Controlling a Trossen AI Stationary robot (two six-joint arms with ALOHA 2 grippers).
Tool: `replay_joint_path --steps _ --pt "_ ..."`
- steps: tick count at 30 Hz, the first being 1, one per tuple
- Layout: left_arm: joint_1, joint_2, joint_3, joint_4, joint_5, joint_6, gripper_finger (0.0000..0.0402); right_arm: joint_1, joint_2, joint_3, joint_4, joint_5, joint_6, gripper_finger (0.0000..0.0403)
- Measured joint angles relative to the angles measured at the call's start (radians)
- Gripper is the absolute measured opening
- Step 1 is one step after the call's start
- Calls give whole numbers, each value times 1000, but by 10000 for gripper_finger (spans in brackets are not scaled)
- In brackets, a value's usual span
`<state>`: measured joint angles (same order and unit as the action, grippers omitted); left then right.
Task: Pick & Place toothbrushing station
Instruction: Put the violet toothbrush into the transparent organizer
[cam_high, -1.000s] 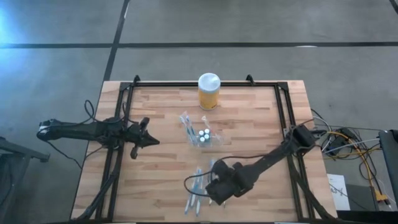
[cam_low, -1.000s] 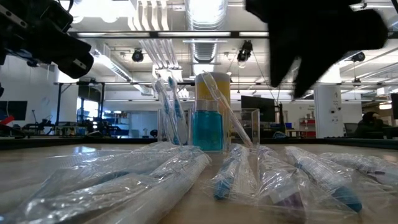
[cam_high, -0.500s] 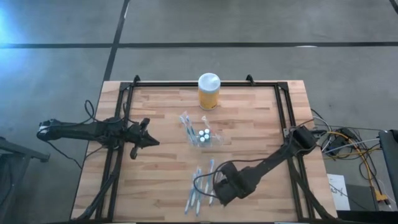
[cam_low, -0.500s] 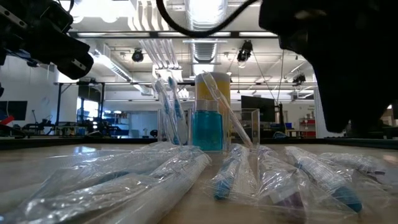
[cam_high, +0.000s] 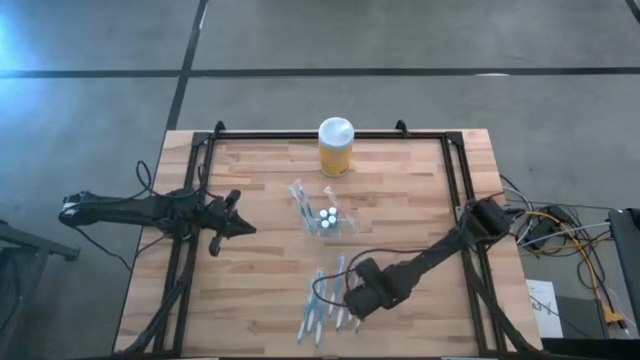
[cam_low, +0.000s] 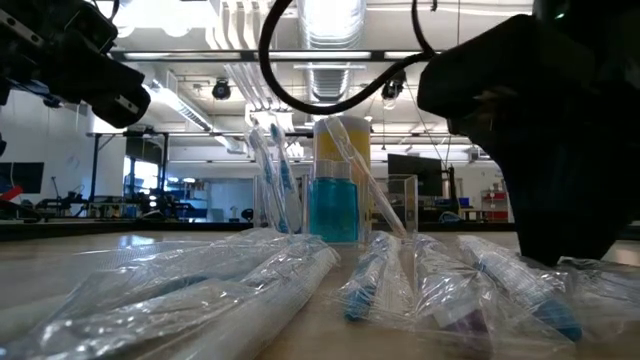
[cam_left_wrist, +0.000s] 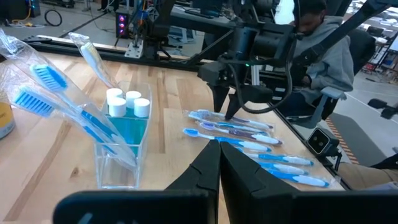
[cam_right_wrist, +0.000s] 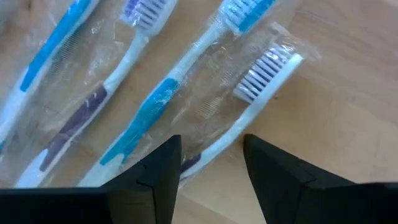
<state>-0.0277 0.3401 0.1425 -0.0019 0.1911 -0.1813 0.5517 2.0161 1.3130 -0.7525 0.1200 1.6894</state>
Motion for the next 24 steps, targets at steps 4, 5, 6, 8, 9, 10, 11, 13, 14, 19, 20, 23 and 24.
replay_joint_path --steps 4,5,6,8,9,10,11,13,14,19,20,23,24 --pt "0 0 -1 -2 0 1 12 -1 1 -8 -13 -25 -78 148" --pt "0 0 -1 -3 0 1 12 -1 2 -8 -18 -29 -96 137" --pt "0 0 -1 -2 0 2 12 -1 2 -9 -21 -32 -107 125" --pt "0 0 -1 -3 0 2 12 -1 3 -9 -26 -36 -124 96" --pt "0 0 -1 -3 0 2 12 -1 4 -10 -28 -37 -129 80" --pt "0 0 -1 -3 0 2 12 -1 4 -10 -31 -37 -142 65" --pt "0 0 -1 -3 0 2 12 -1 4 -11 -33 -38 -150 50" --pt "0 0 -1 -3 0 2 12 -1 4 -11 -34 -38 -165 25" --pt "0 0 -1 -3 0 2 12 -1 2 -11 -34 -38 -170 19" --pt "0 0 -1 -3 0 2 12 0 -36 -15 -60 4 -179 18" --pt "0 0 -1 -3 0 2 12 1 -50 -20 -82 35 -192 18" --pt "0 0 -1 -7 0 9 12 8 -127 -18 -92 177 -228 17" --pt "0 0 -1 -9 -1 13 12 8 -159 -16 -93 241 -244 17"
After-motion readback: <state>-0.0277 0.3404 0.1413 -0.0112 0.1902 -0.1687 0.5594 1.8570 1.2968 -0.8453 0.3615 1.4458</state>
